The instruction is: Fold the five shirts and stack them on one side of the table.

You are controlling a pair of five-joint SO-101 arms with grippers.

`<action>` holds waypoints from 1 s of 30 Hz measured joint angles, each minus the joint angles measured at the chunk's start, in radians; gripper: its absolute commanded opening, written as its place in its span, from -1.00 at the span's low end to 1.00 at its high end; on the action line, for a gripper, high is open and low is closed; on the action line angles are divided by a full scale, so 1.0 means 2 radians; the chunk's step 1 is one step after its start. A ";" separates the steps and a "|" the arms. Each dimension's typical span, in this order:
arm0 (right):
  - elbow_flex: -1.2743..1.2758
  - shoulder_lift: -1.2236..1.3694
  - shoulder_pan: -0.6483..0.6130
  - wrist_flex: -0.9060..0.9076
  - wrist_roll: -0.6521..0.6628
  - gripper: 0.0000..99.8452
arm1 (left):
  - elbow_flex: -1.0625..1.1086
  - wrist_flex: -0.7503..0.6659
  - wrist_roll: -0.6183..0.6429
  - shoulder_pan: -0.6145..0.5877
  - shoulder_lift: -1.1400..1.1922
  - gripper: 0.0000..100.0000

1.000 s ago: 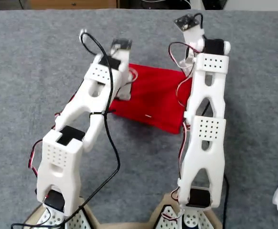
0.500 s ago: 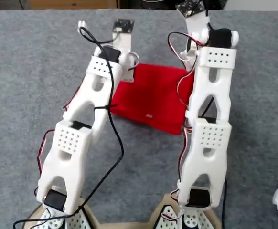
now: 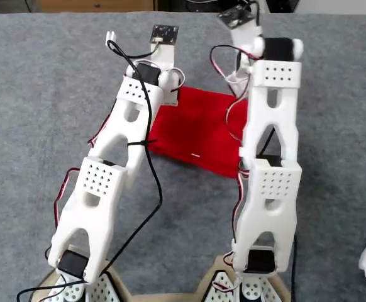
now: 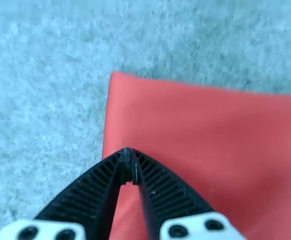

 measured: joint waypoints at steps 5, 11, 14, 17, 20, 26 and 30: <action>0.074 0.000 -0.005 0.000 0.000 -0.99 | -0.013 -0.015 0.000 0.000 0.005 -0.96; 0.150 -0.031 -0.005 -0.005 0.002 -0.99 | -0.017 -0.040 0.000 0.001 0.036 -0.96; 0.196 -0.040 -0.005 -0.020 0.002 -0.99 | -0.018 -0.047 0.000 0.004 0.053 -0.96; 0.247 -0.040 -0.005 -0.046 0.003 -0.99 | -0.018 -0.060 0.000 0.005 0.069 -0.96; 0.308 -0.040 -0.005 -0.091 0.006 -0.99 | -0.018 -0.069 0.000 0.005 0.081 -0.96; 0.404 -0.058 -0.005 -0.186 0.008 -0.98 | -0.018 -0.074 0.000 0.002 0.084 -0.96; 0.408 -0.070 -0.005 -0.199 0.008 -0.98 | -0.018 -0.074 0.000 0.002 0.084 -0.96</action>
